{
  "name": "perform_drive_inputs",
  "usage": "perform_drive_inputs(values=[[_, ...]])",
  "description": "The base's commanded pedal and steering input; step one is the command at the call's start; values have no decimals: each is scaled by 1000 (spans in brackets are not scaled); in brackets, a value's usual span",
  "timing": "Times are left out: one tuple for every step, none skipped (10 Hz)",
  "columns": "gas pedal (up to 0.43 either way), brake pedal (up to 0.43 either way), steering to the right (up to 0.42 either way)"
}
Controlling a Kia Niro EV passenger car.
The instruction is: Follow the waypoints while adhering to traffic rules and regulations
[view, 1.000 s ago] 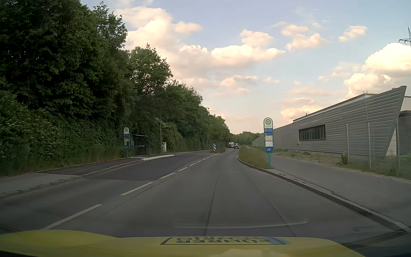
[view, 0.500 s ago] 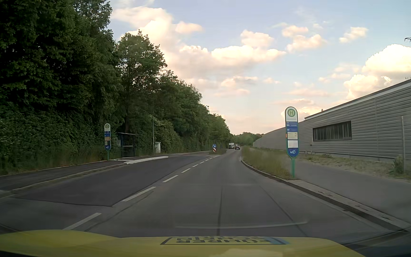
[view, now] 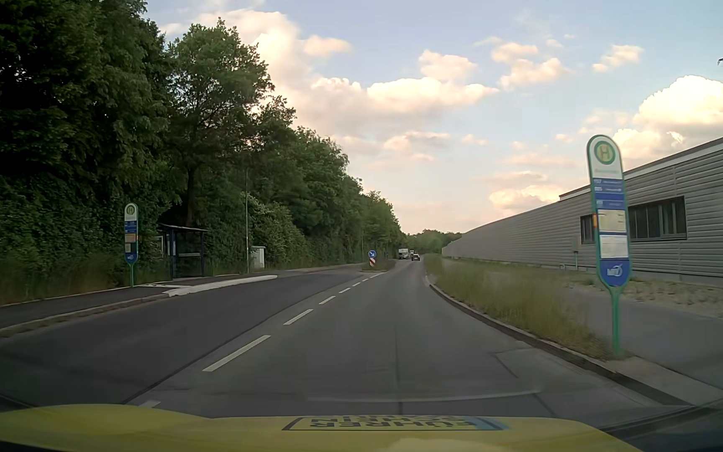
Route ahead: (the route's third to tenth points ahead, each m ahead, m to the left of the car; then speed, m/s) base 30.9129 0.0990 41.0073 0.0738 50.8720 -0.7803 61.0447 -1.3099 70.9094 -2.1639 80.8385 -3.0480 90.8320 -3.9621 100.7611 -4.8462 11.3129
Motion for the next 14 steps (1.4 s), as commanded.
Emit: perform_drive_inputs(values=[[150,0,10],[150,0,12],[150,0,14],[150,0,16],[150,0,15],[150,0,15],[150,0,14],[150,0,11],[150,0,11],[150,0,11],[138,0,11],[130,0,11],[118,0,11],[118,0,11]])
